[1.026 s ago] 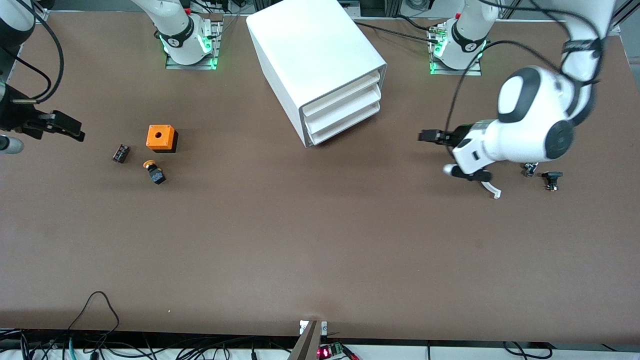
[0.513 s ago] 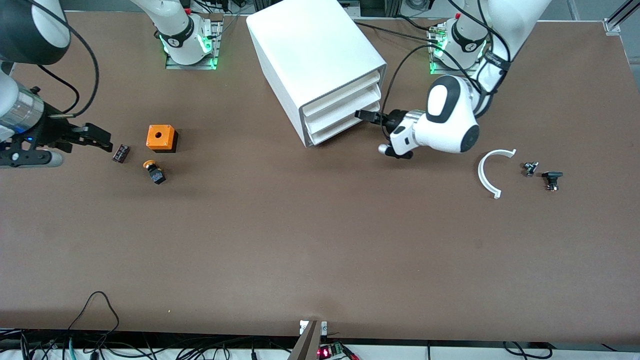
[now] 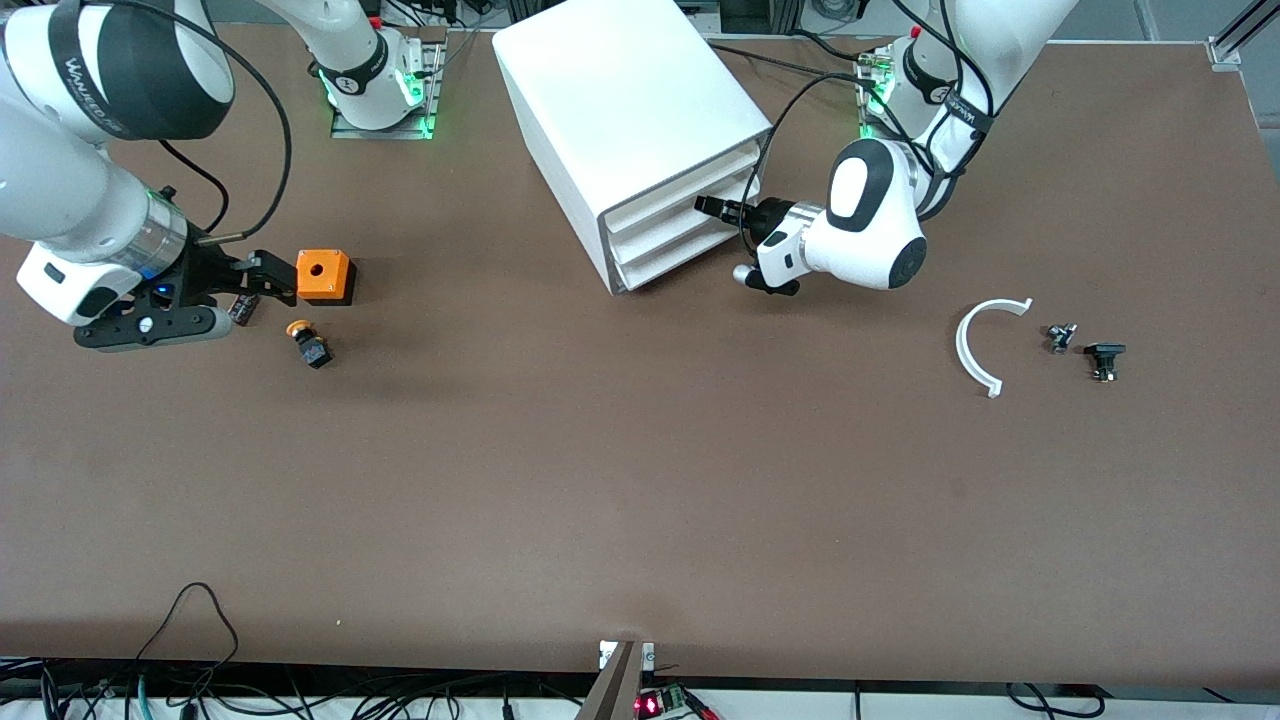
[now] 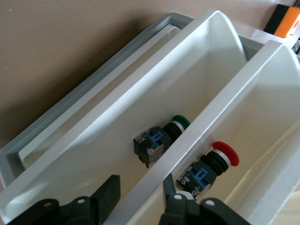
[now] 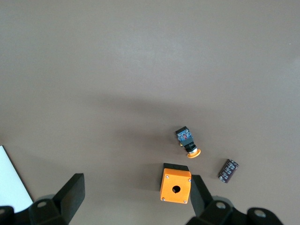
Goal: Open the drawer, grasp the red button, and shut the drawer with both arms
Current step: 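Pull the white drawer open with the left gripper, then retract the left gripper while the right gripper reaches into the drawer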
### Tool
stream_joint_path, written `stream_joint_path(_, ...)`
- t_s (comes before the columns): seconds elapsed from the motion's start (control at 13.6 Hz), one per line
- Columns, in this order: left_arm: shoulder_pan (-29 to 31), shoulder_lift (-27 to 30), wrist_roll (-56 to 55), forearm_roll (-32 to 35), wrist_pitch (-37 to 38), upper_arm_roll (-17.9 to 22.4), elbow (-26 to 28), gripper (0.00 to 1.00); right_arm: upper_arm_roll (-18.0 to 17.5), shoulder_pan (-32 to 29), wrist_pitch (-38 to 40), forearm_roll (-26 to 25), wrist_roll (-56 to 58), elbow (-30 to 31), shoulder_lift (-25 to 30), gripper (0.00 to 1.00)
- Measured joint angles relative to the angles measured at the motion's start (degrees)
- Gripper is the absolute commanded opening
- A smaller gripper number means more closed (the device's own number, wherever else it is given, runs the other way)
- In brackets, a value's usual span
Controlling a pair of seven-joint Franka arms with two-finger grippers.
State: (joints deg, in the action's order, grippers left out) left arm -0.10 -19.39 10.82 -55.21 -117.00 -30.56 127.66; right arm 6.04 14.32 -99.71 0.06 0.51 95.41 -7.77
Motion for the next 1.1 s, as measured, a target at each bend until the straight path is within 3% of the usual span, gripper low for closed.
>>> stream_joint_path(0.29,1.98,0.48,2.42,-0.12,-5.17,1.14,-0.47,0.00,0.00,2.19,-0.11,0.00,0.00,0.01,-0.86,1.00)
stream_joint_path(0.66,5.38,1.47,7.47,0.35,-6.85,7.65,-4.05,0.00,0.02,2.96,-1.13,0.00,0.00,0.01,-1.33,1.00)
stream_joint_path(0.73,5.74,1.47,7.51,1.23,-7.09,8.36,-4.53,0.99,0.02,3.02,-1.33,0.00,0.03,0.01,-1.50,1.00)
stream_joint_path(1.1,6.28,2.05,6.27,3.06,-13.13,8.98,-5.54,1.00,-0.08,5.32,-2.42,0.04,0.18,0.00,-2.13,1.00)
